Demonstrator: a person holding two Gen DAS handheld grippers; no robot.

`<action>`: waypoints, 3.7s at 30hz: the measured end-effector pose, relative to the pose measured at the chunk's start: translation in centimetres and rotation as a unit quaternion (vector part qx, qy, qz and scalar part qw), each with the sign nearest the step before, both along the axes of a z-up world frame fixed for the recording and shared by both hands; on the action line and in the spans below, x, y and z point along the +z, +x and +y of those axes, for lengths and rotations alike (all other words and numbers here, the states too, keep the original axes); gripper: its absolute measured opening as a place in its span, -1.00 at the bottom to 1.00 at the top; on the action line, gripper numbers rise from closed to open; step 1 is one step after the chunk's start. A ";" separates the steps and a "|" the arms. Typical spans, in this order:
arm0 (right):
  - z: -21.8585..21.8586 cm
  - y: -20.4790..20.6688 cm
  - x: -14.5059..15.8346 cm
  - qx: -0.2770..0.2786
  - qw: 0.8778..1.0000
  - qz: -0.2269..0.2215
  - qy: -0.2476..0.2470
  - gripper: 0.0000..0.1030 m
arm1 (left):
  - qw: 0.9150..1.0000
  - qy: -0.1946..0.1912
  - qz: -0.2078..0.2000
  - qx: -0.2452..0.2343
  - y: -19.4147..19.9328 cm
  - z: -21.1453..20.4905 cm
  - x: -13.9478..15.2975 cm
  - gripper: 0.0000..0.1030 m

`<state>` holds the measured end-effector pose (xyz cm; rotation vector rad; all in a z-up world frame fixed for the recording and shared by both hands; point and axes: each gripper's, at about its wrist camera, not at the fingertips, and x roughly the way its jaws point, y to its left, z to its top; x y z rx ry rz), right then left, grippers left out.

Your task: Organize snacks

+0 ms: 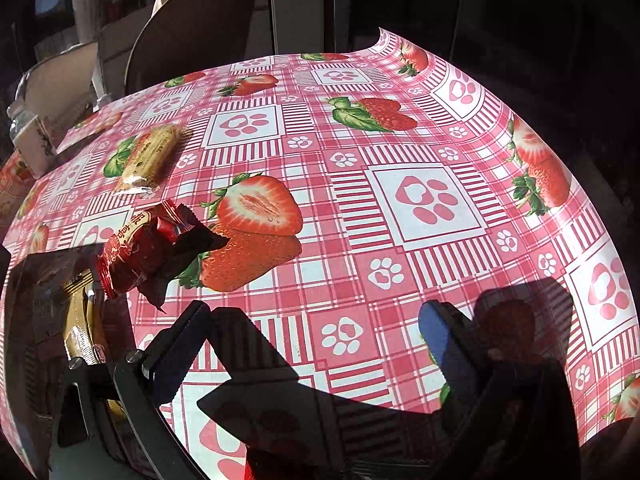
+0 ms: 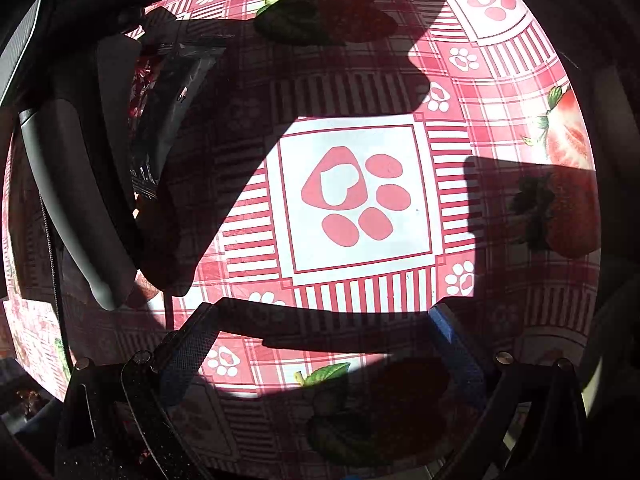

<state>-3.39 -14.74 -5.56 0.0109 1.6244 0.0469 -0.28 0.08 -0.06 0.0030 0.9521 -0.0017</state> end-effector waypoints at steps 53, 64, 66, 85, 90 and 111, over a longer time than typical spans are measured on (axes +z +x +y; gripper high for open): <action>0.8 4.7 -0.7 -0.004 0.998 0.065 0.006 1.00 | 0.974 0.046 0.213 -0.058 3.7 -0.5 0.0 1.00; 2.2 3.2 2.3 -0.060 0.994 0.092 0.017 1.00 | 0.954 0.046 0.215 -0.203 -5.3 5.8 8.5 1.00; 2.8 3.4 4.3 -0.072 0.994 0.077 0.028 1.00 | 0.945 0.029 0.245 -0.216 -7.5 8.2 9.1 1.00; 13.8 3.4 13.4 -0.021 0.997 -0.009 0.078 1.00 | 0.948 0.058 0.264 -0.169 -12.4 19.4 14.2 1.00; 14.2 3.5 14.4 -0.016 0.997 -0.018 0.071 1.00 | 0.947 0.064 0.262 -0.172 -12.6 19.1 14.4 1.00; 11.3 2.3 13.2 -0.078 0.994 0.005 0.076 1.00 | 0.943 0.075 0.281 -0.165 -12.7 18.7 13.5 1.00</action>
